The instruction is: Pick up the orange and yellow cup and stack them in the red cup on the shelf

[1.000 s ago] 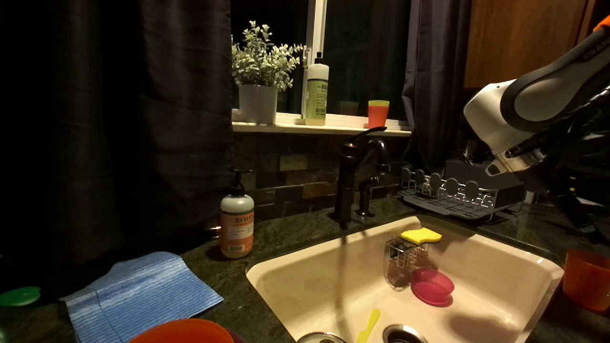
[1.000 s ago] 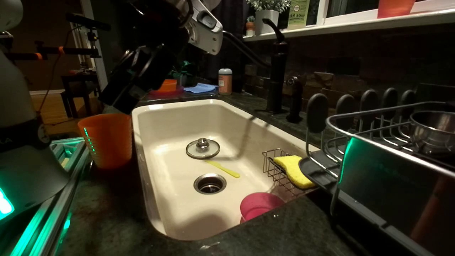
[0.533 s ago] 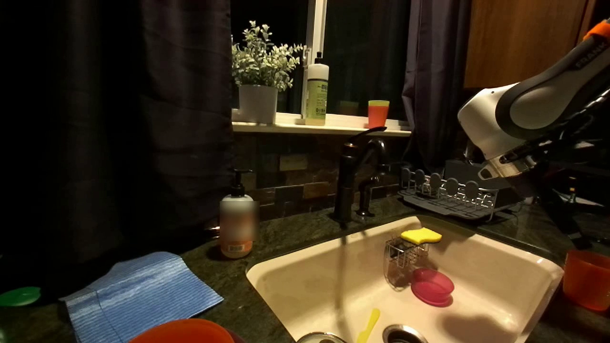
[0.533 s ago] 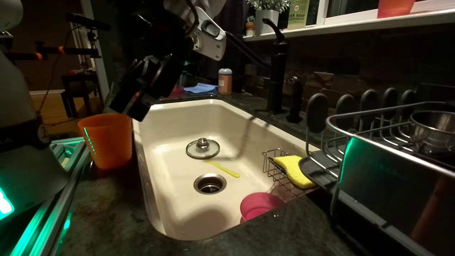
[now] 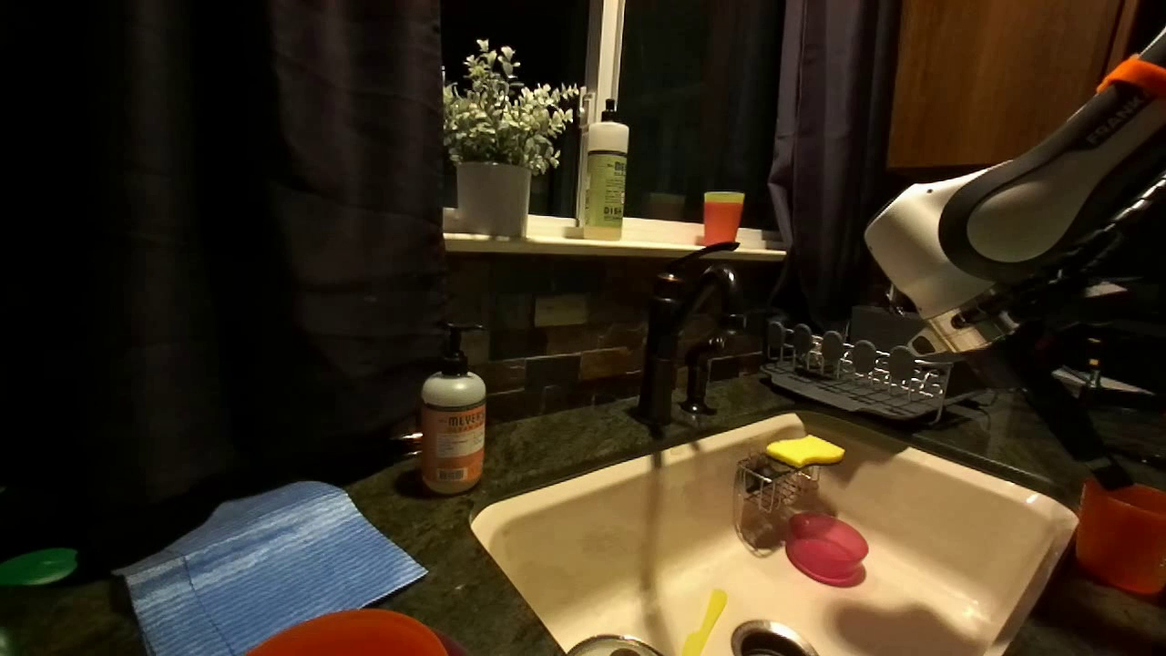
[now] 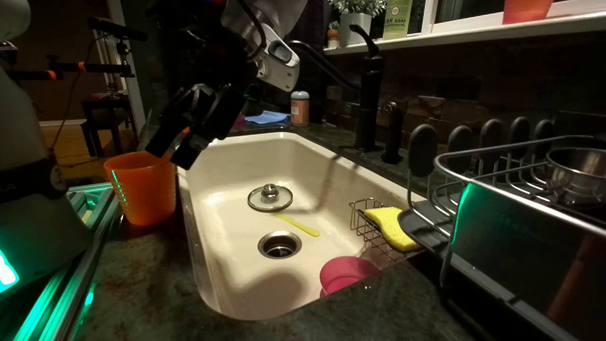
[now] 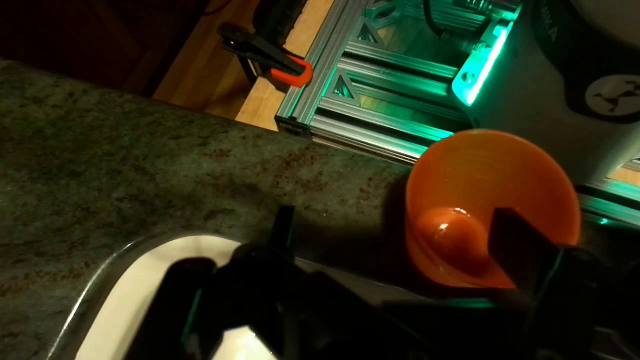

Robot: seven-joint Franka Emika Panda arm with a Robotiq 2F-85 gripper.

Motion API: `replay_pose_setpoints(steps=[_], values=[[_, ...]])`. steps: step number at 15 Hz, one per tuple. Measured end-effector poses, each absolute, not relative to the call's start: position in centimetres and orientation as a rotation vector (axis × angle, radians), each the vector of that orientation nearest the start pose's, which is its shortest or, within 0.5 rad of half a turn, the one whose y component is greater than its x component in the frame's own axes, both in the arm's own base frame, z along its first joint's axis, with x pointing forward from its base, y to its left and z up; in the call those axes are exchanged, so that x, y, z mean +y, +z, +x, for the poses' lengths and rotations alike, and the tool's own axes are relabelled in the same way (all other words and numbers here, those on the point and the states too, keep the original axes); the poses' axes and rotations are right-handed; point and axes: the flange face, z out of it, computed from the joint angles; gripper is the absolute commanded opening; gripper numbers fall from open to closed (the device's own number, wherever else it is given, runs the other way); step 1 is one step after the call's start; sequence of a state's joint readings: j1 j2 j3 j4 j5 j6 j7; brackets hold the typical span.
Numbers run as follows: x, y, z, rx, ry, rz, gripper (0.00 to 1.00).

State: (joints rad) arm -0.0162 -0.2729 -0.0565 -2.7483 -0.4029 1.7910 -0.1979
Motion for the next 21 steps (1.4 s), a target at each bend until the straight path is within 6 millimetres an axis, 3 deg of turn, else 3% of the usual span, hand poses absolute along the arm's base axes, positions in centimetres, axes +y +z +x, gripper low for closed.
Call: replay_pose_setpoints(steps=[4,5,7,9,15,21], values=[[-5.0,26.6,30.1,-0.597,1.180,-3.109,0.88],[-4.9,26.4,30.2,-0.603,1.176,-3.108,0.77],[-4.7,26.0,30.3,-0.614,1.176,-3.107,0.66],[-4.6,25.6,30.4,-0.626,1.171,-3.106,0.45],[-4.0,24.8,30.7,-0.637,1.167,-3.113,0.01],[-3.9,26.1,31.1,-0.625,1.098,-3.159,0.02]])
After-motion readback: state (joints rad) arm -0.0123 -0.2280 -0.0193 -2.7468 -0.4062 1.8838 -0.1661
